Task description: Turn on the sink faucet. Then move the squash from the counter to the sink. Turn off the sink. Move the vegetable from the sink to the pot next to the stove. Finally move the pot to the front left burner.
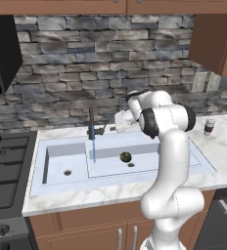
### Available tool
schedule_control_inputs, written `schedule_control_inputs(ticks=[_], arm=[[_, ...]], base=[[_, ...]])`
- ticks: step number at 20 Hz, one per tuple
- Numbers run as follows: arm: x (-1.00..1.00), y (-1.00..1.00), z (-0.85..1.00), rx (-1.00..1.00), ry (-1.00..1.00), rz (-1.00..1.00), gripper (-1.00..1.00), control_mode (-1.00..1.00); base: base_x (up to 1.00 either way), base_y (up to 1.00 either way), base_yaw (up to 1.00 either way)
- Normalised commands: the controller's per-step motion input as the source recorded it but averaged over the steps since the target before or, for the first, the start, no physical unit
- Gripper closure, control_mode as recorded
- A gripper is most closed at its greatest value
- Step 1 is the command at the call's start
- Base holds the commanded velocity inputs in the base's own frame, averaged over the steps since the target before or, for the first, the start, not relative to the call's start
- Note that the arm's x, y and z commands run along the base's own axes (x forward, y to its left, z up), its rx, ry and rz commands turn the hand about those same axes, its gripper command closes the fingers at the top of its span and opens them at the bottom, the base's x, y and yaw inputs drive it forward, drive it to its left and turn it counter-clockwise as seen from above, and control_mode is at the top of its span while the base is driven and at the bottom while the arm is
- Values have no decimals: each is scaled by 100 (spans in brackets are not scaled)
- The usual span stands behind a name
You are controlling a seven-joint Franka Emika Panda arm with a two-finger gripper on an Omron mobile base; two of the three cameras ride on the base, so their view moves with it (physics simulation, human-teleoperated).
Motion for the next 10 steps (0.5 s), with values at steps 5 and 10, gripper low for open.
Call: schedule_control_inputs(ticks=[5, 10], arm=[[23, 0, -9, 0, 4, 3, -100, -100], [14, 1, -11, 0, 5, 1, -100, -100]], base=[[0, 0, 0], [0, 0, 0]])
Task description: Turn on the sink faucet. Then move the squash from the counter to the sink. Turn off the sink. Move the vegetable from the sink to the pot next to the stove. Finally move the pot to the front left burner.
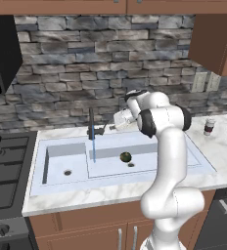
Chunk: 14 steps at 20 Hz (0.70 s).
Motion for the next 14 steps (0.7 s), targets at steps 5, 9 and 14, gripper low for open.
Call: schedule_control_inputs(ticks=[5, 9, 14], arm=[[2, 4, -1, 0, 7, 1, -100, -100], [6, 7, 0, 0, 8, 1, -100, -100], [6, 13, -1, 0, 8, 1, -100, -100]], base=[[0, 0, 0], [0, 0, 0], [0, 0, 0]])
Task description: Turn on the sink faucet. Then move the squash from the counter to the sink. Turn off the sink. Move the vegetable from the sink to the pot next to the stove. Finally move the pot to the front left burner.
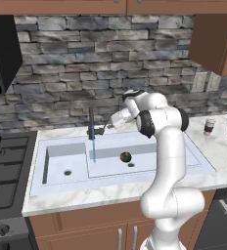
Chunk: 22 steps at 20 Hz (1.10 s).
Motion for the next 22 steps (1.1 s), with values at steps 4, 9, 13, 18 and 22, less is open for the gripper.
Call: schedule_control_inputs(ticks=[4, 9, 13, 18, 22], arm=[[5, 12, -5, 0, 7, 2, -100, -100], [4, 9, -8, 0, 5, 3, -100, -100], [1, 15, -4, 0, 2, 6, -100, -100], [0, 24, 0, 0, 0, 7, -100, -100], [0, 29, 0, 0, 0, 7, -100, -100]], base=[[0, 0, 0], [0, 0, 0], [0, 0, 0], [0, 0, 0], [0, 0, 0]])
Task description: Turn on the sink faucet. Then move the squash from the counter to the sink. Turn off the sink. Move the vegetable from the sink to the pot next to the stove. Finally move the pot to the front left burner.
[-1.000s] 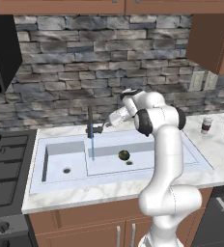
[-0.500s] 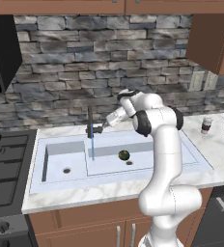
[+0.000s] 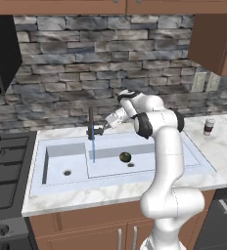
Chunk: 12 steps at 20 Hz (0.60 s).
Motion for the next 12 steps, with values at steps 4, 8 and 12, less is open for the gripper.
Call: schedule_control_inputs(ticks=[4, 8, 12], arm=[[0, 30, 0, 0, 0, 6, -100, -100], [0, 38, 4, 0, 0, 3, -100, -100], [0, 41, 6, 0, 0, 0, -100, -100]], base=[[0, 0, 0], [0, 0, 0], [0, 0, 0]])
